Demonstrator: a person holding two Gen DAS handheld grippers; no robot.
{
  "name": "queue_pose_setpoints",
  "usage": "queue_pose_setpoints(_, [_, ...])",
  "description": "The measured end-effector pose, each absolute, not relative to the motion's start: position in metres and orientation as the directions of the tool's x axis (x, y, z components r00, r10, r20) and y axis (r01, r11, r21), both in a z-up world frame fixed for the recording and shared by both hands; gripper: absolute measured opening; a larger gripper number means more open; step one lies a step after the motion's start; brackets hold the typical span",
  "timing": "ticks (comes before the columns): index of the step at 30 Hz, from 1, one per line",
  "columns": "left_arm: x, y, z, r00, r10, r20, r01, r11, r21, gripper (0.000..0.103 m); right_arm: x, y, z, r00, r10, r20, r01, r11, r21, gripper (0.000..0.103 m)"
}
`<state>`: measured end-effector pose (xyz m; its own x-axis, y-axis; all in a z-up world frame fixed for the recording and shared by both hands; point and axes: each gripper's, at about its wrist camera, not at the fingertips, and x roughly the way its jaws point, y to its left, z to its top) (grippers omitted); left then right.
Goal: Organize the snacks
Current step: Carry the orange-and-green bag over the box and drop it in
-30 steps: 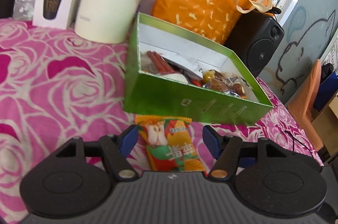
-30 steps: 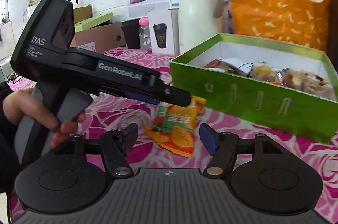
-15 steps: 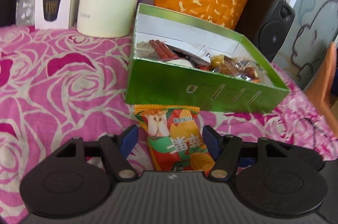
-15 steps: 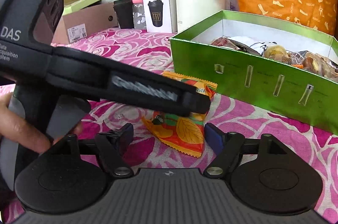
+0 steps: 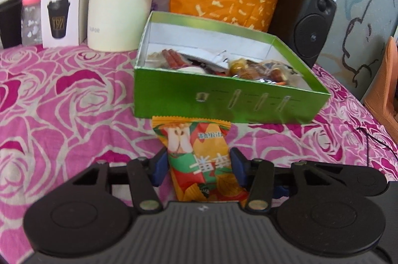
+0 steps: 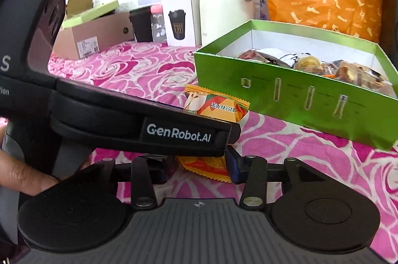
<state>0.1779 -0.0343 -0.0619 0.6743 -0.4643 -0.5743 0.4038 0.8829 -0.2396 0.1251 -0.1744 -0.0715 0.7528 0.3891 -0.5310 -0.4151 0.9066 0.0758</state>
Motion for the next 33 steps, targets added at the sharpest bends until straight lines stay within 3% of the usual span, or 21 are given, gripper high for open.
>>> queue_pose_setpoints(11, [0.113, -0.047, -0.016, 0.764, -0.465, -0.448, 0.438, 0.883, -0.170, 0.050, 0.066, -0.182, -0.036, 0.837, 0.376, -0.399, -0.414, 0.910, -0.010, 0.076])
queue_pose_setpoints(33, [0.121, -0.064, -0.020, 0.754, -0.453, -0.476, 0.438, 0.887, -0.149, 0.050, 0.079, -0.205, -0.029, 0.796, 0.406, -0.449, -0.379, 0.913, 0.153, 0.077])
